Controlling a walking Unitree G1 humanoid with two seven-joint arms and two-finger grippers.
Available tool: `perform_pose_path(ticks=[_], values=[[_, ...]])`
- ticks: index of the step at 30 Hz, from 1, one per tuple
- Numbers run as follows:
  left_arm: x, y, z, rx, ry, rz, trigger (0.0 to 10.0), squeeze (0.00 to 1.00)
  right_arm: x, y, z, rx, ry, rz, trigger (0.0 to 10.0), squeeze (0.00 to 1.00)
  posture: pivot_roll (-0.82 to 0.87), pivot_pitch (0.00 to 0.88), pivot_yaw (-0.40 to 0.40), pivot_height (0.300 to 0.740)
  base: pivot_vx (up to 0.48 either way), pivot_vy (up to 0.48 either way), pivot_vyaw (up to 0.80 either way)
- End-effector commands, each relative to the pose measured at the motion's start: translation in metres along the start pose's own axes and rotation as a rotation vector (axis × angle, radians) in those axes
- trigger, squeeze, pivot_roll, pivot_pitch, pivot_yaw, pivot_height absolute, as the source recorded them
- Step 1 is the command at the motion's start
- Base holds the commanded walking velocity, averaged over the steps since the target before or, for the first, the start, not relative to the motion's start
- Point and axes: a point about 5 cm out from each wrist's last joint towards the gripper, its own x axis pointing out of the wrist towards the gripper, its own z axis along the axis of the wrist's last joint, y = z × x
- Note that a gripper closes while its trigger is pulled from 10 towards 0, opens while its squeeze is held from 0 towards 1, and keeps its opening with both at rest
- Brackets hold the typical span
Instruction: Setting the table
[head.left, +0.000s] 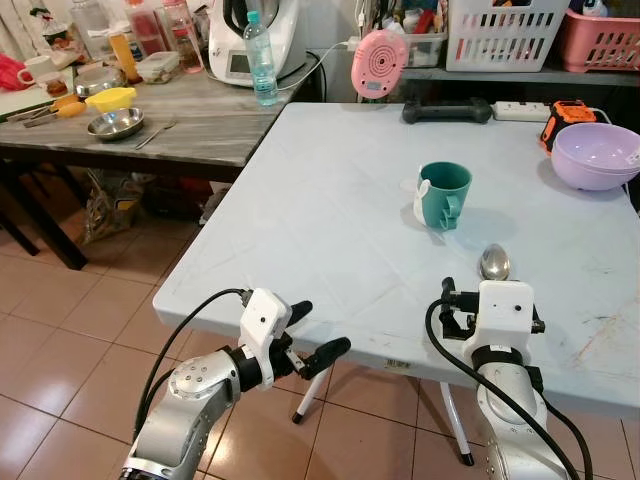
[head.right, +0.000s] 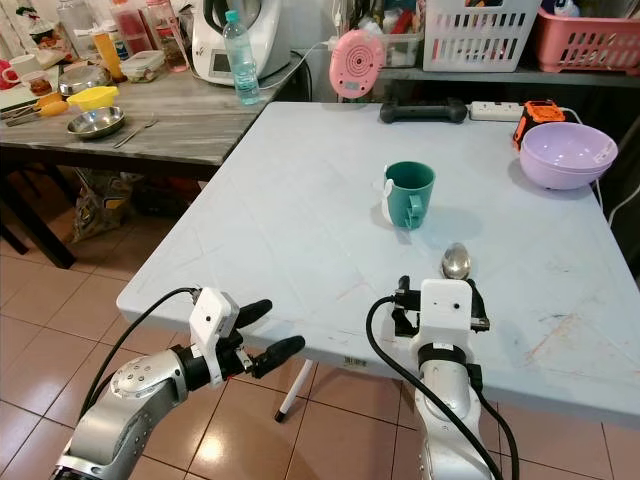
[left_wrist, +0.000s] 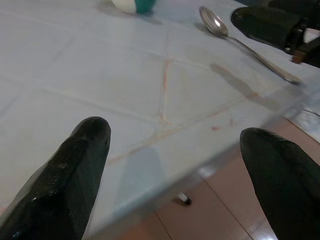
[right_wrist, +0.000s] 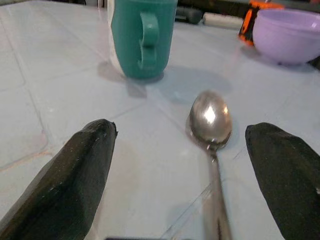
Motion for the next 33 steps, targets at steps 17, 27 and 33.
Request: perform_pose_path(ticks=[17, 27, 33], values=[[0.006, -0.005, 0.017, -0.019, 0.02, -0.185, 10.0, 0.0, 0.013, -0.017, -0.01, 0.056, 0.112, -0.095, 10.0, 0.0, -0.15, 0.087, 0.1, 0.74, 0.0, 0.0, 0.0], [0.015, -0.01, 0.028, -0.002, 0.017, -0.229, 10.0, 0.0, 0.026, -0.015, -0.014, 0.123, 0.19, -0.065, 10.0, 0.0, -0.15, 0.096, 0.099, 0.74, 0.0, 0.0, 0.0], [0.018, -0.01, 0.034, 0.002, 0.004, -0.225, 10.0, 0.0, 0.022, -0.009, -0.027, 0.147, 0.26, -0.028, 0.0, 0.0, -0.15, 0.091, 0.099, 0.74, 0.0, 0.0, 0.0]])
